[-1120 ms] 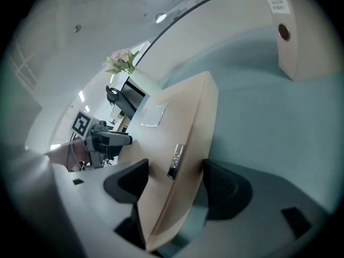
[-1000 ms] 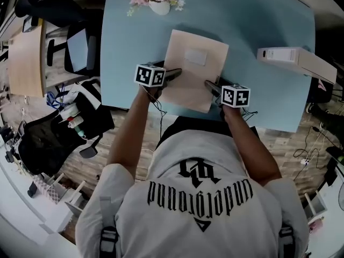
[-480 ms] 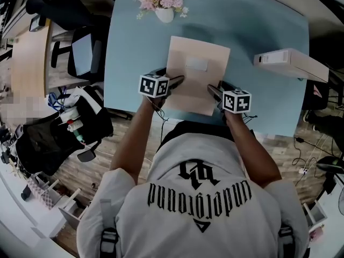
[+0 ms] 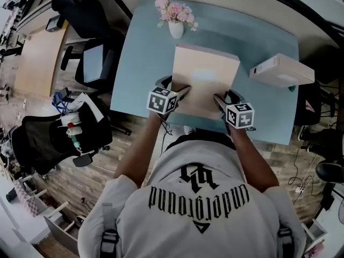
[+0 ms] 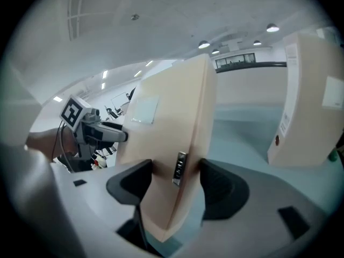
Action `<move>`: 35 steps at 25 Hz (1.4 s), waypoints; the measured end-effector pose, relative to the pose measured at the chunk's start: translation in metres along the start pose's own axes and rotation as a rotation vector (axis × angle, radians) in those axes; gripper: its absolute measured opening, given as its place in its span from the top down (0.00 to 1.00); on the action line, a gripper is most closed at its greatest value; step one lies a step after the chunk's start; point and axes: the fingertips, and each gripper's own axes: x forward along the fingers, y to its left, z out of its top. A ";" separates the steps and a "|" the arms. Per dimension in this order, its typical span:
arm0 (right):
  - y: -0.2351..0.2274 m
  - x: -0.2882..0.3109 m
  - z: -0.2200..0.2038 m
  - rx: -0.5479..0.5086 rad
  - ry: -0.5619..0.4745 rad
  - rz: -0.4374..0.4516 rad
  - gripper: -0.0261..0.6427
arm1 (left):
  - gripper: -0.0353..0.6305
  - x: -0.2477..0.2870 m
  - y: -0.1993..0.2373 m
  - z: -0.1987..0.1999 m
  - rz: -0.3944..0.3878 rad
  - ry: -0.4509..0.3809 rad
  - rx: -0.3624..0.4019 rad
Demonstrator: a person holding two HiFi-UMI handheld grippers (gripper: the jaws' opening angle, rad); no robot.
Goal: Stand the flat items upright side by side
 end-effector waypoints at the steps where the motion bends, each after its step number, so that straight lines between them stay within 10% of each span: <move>1: 0.002 -0.006 0.001 -0.014 -0.009 -0.011 0.54 | 0.38 -0.004 -0.005 0.002 0.004 -0.011 0.010; 19: -0.101 -0.148 0.005 -0.221 -0.179 -0.263 0.56 | 0.39 0.032 -0.170 0.067 0.035 -0.209 0.272; 35: -0.300 -0.294 -0.017 -0.386 -0.189 -0.283 0.56 | 0.40 0.159 -0.376 0.101 0.125 -0.247 0.256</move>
